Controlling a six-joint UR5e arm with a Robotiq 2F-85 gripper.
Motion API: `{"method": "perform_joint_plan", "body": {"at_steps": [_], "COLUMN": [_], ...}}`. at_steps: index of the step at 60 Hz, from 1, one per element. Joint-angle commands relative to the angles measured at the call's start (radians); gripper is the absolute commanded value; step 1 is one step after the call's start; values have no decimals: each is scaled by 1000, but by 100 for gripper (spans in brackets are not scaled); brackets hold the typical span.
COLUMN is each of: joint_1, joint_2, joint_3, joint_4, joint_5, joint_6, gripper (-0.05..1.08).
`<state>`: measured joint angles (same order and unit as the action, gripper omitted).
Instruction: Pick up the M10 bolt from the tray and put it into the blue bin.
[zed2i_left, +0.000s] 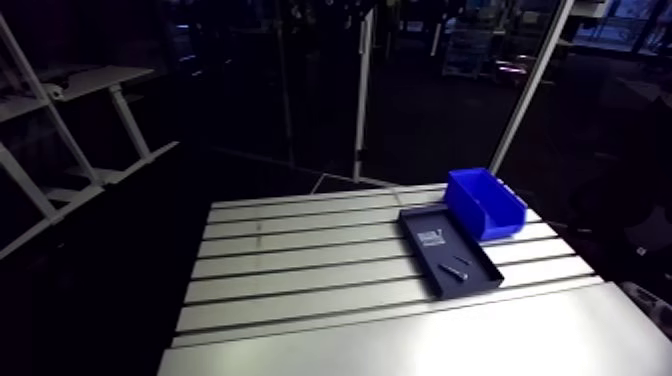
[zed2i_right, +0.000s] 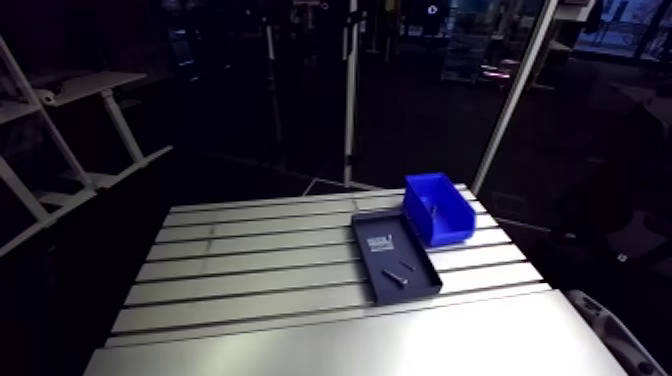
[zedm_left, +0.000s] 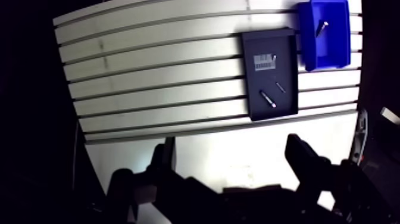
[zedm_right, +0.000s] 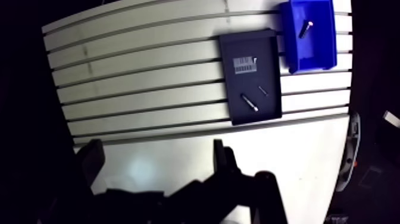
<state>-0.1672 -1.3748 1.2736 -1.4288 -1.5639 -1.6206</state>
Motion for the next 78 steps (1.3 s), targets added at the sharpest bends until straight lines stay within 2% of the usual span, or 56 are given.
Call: {"method": "perform_joint_plan", "body": {"at_steps": [1, 17, 45, 66, 78], "joint_1": [0, -2, -15, -129, -146], "joint_2": [0, -2, -14, -33, -33], "joint_3": [0, -6, 14, 102, 142], "joint_4": [0, 1, 10, -2, -12], "joint_5": [-5, -5, -3, -2, -2], "joint_6": [-4, -27, -221, -536, -672], "gripper": [1, 1, 1, 1, 1]}}
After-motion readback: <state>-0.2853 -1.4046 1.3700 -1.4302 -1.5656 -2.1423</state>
